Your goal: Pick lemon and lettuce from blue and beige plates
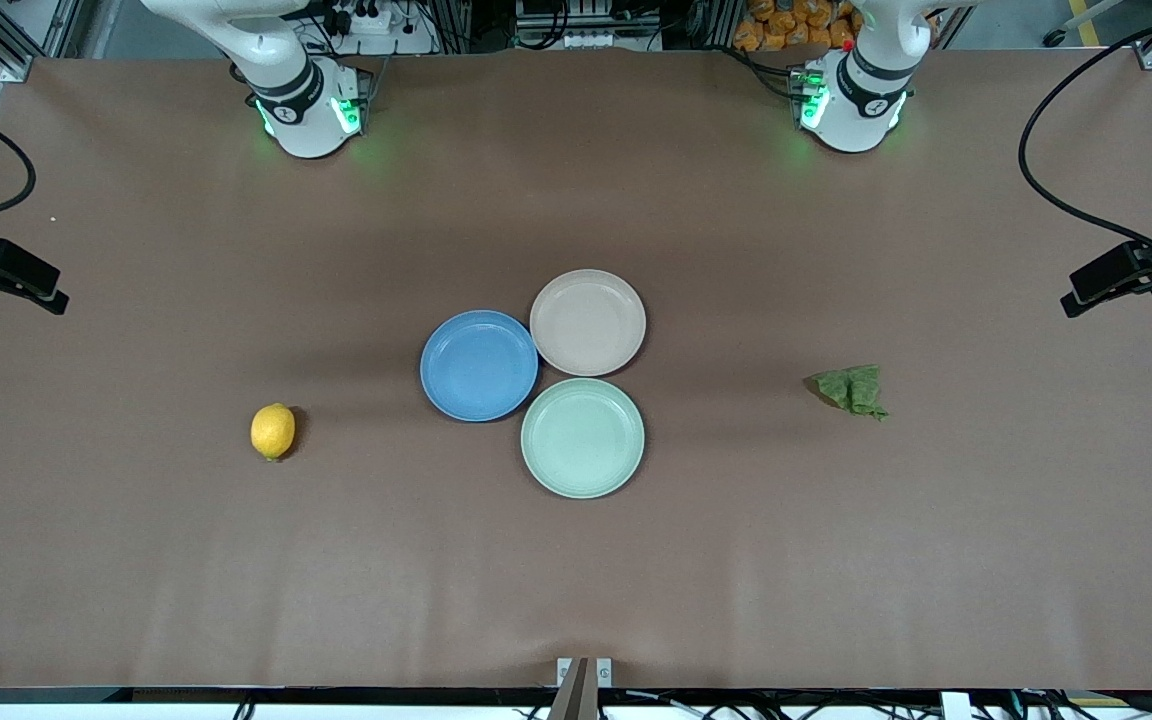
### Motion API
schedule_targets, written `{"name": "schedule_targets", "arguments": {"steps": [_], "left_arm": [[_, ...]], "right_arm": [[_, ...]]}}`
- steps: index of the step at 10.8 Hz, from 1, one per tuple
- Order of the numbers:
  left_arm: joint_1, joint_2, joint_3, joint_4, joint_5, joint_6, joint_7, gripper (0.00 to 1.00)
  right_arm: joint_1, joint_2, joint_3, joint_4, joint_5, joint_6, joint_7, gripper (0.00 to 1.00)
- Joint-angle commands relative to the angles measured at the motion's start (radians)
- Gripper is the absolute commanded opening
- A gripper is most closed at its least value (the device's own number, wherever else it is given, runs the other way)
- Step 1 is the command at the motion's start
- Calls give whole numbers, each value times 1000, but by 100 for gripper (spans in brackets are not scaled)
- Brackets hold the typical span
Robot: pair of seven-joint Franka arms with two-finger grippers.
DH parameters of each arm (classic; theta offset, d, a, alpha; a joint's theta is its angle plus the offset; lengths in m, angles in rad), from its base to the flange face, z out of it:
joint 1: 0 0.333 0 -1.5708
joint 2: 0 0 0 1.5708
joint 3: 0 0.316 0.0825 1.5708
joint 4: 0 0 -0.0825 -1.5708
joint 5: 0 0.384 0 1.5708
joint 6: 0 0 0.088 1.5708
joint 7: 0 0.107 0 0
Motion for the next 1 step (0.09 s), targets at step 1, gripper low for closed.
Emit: {"name": "schedule_targets", "arguments": {"steps": [1], "left_arm": [[3, -12, -6, -8, 26, -2, 11, 100]], "right_arm": [[-4, -4, 5, -4, -10, 6, -7, 100]]}}
